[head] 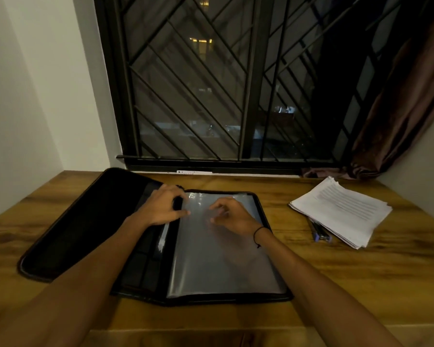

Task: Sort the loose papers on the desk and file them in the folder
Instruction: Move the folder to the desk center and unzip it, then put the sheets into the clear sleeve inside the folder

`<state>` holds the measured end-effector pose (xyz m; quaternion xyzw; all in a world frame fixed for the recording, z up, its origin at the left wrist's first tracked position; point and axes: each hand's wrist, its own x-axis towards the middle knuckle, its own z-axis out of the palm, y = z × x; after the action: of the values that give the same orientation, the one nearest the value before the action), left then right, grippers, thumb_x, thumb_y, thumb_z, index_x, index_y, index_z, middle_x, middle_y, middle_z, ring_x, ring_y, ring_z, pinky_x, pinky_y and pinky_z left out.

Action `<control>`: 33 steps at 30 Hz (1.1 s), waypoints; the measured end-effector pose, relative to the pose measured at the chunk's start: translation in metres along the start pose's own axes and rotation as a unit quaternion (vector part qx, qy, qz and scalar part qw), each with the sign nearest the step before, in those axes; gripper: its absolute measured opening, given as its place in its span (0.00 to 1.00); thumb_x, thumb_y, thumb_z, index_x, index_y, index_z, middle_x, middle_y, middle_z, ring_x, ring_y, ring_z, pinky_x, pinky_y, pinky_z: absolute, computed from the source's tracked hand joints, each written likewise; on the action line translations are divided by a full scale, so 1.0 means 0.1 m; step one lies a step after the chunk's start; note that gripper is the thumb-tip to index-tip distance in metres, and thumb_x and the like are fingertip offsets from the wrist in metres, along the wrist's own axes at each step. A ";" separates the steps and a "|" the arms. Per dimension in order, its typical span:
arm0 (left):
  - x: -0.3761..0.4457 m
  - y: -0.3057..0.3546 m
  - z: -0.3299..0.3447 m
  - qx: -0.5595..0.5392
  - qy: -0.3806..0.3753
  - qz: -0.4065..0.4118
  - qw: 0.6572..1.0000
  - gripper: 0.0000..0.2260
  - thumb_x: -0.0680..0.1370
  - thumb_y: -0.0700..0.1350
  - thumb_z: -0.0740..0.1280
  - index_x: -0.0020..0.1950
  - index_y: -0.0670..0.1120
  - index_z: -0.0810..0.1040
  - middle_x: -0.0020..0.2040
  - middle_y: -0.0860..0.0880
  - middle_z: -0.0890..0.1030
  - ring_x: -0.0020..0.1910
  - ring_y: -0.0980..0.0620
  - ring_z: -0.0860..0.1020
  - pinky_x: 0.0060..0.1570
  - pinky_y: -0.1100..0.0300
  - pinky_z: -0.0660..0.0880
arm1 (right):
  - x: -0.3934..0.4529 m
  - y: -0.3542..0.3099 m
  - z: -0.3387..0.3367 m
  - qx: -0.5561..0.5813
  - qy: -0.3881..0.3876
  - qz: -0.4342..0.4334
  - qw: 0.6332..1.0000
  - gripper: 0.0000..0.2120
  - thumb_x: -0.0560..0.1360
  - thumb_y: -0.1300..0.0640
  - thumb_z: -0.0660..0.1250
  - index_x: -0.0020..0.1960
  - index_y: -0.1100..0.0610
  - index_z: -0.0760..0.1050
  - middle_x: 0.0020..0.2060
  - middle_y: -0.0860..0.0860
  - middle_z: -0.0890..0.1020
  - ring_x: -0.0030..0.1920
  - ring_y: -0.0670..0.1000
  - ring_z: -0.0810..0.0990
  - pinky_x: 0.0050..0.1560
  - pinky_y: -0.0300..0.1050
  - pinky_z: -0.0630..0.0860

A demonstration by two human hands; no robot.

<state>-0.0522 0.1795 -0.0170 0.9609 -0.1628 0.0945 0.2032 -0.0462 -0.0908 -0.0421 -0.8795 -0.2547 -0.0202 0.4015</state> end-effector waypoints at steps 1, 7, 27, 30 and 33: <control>0.06 0.07 0.01 0.009 -0.011 0.016 1.000 0.24 0.66 0.69 0.69 0.58 0.60 0.80 0.61 0.57 0.77 0.65 0.53 0.71 0.67 0.45 0.69 | 0.01 0.03 -0.01 0.005 0.013 0.000 1.000 0.14 0.72 0.58 0.79 0.56 0.57 0.82 0.51 0.46 0.80 0.50 0.50 0.83 0.54 0.52 0.83; 0.36 0.45 0.10 -0.073 -0.041 0.067 0.994 0.15 0.71 0.61 0.76 0.54 0.57 0.83 0.53 0.61 0.82 0.55 0.61 0.79 0.57 0.52 0.79 | 0.01 0.11 -0.09 0.019 0.064 0.044 0.997 0.09 0.75 0.65 0.75 0.54 0.59 0.81 0.50 0.52 0.84 0.50 0.51 0.82 0.48 0.38 0.80; 0.83 1.28 0.81 -0.206 -0.041 0.064 0.976 0.07 0.74 0.45 0.78 0.51 0.49 0.85 0.43 0.54 0.85 0.45 0.63 0.80 0.46 0.74 0.73 | -0.68 0.79 -1.38 -0.331 0.191 0.236 0.894 0.22 0.78 0.50 0.69 0.69 0.55 0.70 0.68 0.58 0.75 0.67 0.61 0.72 0.67 0.56 0.71; 0.85 1.28 0.85 -0.225 -0.051 0.078 0.970 0.06 0.74 0.45 0.78 0.49 0.53 0.84 0.41 0.58 0.85 0.45 0.64 0.81 0.46 0.71 0.74 | -0.68 0.87 -1.44 -0.348 0.140 0.298 0.878 0.31 0.77 0.50 0.71 0.74 0.55 0.63 0.70 0.60 0.74 0.70 0.62 0.70 0.73 0.58 0.67; 0.90 1.21 0.84 -0.252 -0.056 0.054 0.965 0.07 0.75 0.46 0.77 0.50 0.54 0.84 0.44 0.55 0.86 0.48 0.58 0.82 0.52 0.63 0.75 | -0.67 0.90 -1.42 -0.359 0.105 0.314 0.873 0.31 0.77 0.51 0.70 0.76 0.56 0.61 0.68 0.60 0.77 0.68 0.63 0.74 0.72 0.62 0.67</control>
<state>-0.0014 0.0150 -0.0273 0.8722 -0.2445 0.0078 0.4235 -0.0384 -0.2704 -0.0248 -0.9894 0.1035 -0.0757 0.0679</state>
